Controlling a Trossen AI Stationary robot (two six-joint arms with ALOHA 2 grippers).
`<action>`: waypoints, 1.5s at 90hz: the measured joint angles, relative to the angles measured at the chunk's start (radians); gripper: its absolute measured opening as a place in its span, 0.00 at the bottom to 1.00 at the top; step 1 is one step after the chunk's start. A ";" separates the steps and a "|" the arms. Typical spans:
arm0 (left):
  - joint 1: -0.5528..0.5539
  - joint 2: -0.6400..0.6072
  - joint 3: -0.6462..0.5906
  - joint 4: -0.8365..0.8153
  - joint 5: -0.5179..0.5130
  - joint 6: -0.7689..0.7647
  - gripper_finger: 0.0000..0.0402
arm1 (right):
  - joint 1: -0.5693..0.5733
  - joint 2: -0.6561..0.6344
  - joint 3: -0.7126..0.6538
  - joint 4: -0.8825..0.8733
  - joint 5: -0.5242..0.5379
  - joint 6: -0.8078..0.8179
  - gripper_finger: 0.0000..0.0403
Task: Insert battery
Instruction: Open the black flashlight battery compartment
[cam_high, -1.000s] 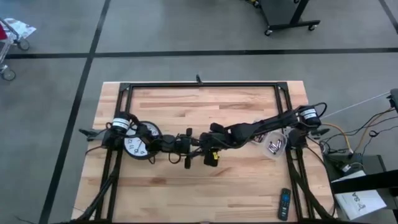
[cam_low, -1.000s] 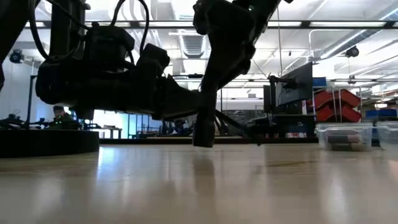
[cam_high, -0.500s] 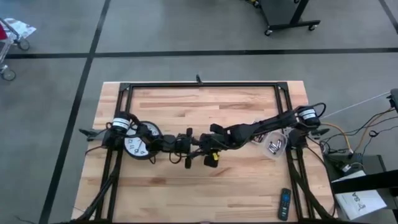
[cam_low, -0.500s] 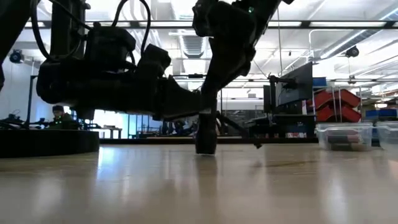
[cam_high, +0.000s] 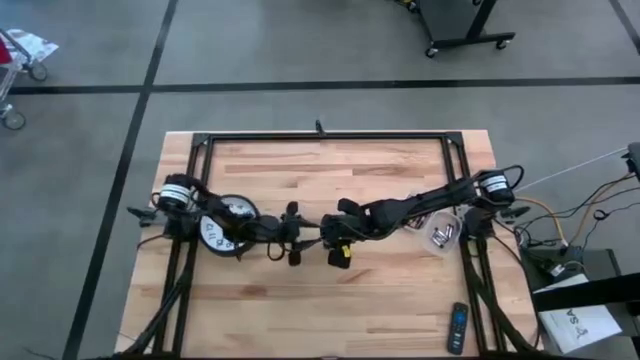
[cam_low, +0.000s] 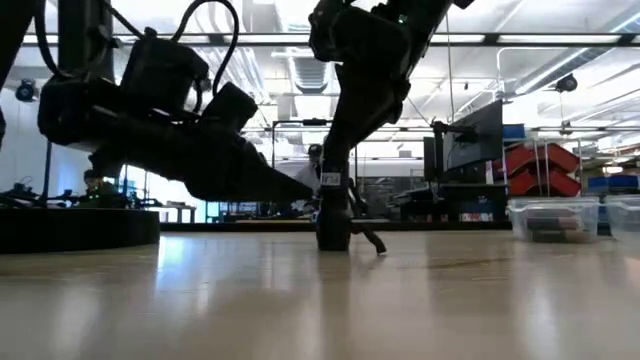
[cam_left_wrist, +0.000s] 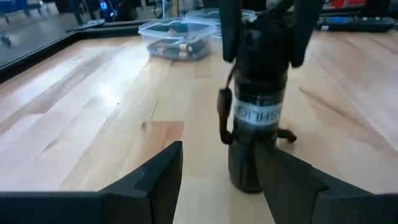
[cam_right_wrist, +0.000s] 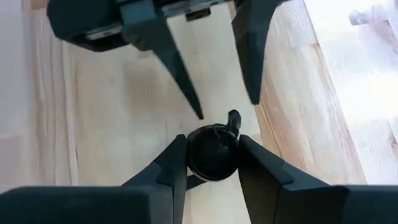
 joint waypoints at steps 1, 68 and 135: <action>-0.001 0.000 0.000 -0.002 0.003 -0.003 0.45 | 0.000 0.000 0.000 0.000 0.000 0.000 0.25; -0.020 0.152 0.161 -0.014 -0.005 -0.033 0.43 | 0.000 0.000 0.000 -0.002 0.024 0.016 0.24; -0.019 0.153 0.159 -0.039 0.046 -0.048 0.27 | -0.002 0.000 0.000 -0.008 -0.031 -0.070 0.23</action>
